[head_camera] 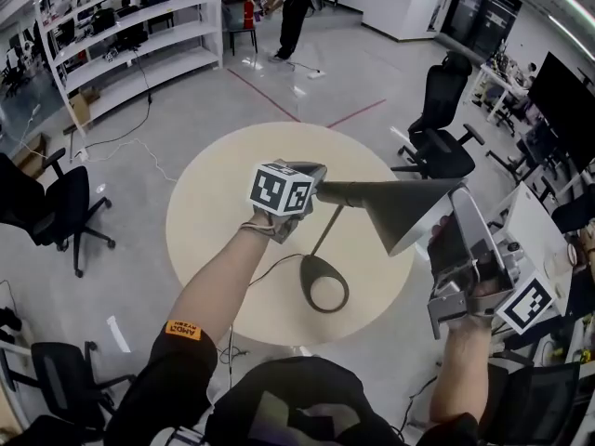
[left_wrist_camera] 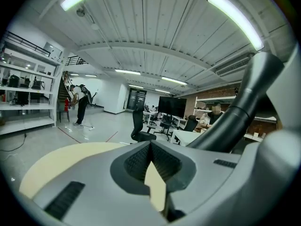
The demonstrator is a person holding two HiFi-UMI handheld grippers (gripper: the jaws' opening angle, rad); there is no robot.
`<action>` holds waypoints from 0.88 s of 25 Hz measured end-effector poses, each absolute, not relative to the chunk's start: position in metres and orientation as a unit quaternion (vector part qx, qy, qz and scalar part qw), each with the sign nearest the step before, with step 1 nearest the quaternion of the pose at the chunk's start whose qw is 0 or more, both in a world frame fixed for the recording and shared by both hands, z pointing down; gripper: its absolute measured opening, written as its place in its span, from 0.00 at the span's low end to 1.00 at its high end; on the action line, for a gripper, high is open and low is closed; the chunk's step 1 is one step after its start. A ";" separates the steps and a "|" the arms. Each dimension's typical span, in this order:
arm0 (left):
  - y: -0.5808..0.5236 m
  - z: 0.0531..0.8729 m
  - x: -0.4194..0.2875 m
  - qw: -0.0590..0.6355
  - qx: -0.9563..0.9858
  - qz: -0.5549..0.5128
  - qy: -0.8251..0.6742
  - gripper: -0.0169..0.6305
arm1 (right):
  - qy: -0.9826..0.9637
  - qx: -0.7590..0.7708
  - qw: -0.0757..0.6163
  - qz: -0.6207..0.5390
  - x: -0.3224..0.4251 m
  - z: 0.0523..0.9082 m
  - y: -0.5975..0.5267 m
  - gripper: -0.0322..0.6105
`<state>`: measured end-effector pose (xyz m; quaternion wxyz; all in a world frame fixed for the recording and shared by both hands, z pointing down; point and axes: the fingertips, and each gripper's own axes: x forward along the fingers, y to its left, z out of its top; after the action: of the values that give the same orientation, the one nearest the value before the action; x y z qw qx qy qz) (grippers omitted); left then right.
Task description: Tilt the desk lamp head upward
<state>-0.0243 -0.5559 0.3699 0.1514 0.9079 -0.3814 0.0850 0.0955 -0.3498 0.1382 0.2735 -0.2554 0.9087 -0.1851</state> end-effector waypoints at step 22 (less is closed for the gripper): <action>-0.391 0.396 -0.089 0.152 0.920 -0.060 -0.355 0.10 | 0.858 -0.466 0.171 -0.130 0.083 0.315 -0.299 0.09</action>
<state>-0.0886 -0.3906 0.3962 0.1525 0.9205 -0.3547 -0.0605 0.0833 -0.2994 0.3154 0.1712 -0.4663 0.8581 -0.1302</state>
